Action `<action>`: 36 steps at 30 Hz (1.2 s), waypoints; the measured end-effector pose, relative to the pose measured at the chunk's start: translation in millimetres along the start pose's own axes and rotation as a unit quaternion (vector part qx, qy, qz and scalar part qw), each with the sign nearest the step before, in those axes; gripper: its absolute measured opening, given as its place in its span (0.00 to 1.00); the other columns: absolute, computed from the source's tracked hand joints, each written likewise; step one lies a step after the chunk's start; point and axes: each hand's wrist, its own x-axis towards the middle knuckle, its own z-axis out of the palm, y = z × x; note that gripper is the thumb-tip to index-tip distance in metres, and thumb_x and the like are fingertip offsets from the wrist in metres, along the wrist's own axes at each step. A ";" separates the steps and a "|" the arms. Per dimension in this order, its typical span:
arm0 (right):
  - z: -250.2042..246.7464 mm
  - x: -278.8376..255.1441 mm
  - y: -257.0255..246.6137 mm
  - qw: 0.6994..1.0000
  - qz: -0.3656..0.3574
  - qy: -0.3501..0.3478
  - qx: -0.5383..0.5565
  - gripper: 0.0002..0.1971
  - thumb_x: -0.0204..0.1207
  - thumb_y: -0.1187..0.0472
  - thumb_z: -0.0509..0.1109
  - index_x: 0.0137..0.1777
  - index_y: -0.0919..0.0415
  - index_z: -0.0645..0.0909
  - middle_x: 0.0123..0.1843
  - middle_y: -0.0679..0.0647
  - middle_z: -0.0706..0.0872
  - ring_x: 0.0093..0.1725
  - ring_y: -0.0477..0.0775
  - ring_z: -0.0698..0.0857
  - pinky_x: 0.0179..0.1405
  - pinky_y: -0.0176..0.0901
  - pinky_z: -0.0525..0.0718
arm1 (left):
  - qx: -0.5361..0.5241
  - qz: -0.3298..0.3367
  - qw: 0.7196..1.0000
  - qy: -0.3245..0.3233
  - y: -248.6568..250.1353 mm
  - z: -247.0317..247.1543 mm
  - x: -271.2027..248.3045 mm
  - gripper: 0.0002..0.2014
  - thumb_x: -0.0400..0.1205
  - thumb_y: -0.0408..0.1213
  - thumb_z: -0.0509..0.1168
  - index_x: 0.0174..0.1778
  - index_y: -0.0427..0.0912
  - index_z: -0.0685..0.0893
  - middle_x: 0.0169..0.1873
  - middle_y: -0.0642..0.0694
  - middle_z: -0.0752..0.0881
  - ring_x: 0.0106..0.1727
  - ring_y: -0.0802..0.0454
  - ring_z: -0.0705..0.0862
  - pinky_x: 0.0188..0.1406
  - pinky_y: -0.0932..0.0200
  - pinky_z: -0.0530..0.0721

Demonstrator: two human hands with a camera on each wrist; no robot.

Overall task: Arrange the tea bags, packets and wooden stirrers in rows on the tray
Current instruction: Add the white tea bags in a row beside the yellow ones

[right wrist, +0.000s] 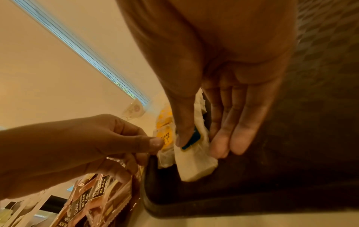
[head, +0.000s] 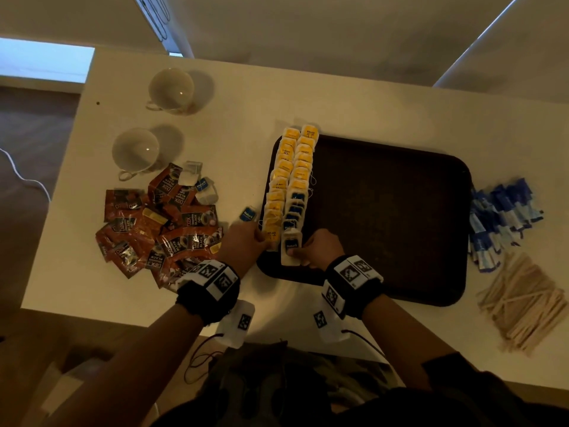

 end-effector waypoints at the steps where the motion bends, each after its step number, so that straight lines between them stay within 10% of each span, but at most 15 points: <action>1: 1.6 0.8 -0.1 1.000 0.002 0.004 0.005 0.23 0.65 0.48 0.80 0.52 0.65 0.84 0.48 0.60 0.89 0.47 0.58 0.89 0.51 0.53 0.88 | -0.004 0.002 1.000 0.006 -0.8 2.0 1.4 0.11 0.76 0.39 0.72 0.46 0.35 0.85 0.47 0.38 0.86 0.48 0.45 0.84 0.45 0.58 0.78; 17: 1.3 -6.8 -1.0 0.997 -0.005 0.032 0.069 0.17 0.71 0.52 0.77 0.48 0.67 0.85 0.44 0.60 0.90 0.42 0.54 0.89 0.50 0.50 0.88 | -0.069 0.025 0.997 0.038 -4.5 -16.0 11.6 0.09 0.77 0.41 0.71 0.43 0.38 0.84 0.41 0.42 0.86 0.42 0.49 0.84 0.39 0.59 0.79; 24: -7.7 -28.2 11.8 0.997 -0.030 0.055 0.047 0.14 0.70 0.50 0.77 0.46 0.59 0.81 0.44 0.54 0.86 0.44 0.51 0.85 0.50 0.47 0.85 | -0.107 -0.031 0.954 0.277 -49.0 -96.8 51.0 0.10 0.79 0.35 0.67 0.53 0.37 0.79 0.52 0.37 0.83 0.51 0.43 0.82 0.46 0.54 0.77; 31: 6.1 -39.9 -36.6 0.982 -0.167 0.079 -0.031 0.09 0.77 0.54 0.70 0.51 0.59 0.81 0.50 0.53 0.84 0.51 0.52 0.83 0.54 0.47 0.84 | 0.126 -0.049 0.985 0.108 -56.0 -104.7 91.6 0.26 0.77 0.48 0.68 0.67 0.39 0.74 0.66 0.34 0.69 0.66 0.31 0.69 0.65 0.39 0.72; 36: 18.5 -31.1 -82.1 0.956 -0.234 0.111 -0.139 0.12 0.82 0.56 0.61 0.55 0.63 0.80 0.55 0.58 0.83 0.54 0.58 0.83 0.53 0.51 0.83 | 0.100 -0.024 0.986 0.134 -58.8 -102.1 101.1 0.23 0.77 0.33 0.66 0.65 0.28 0.69 0.62 0.27 0.73 0.60 0.29 0.74 0.59 0.40 0.76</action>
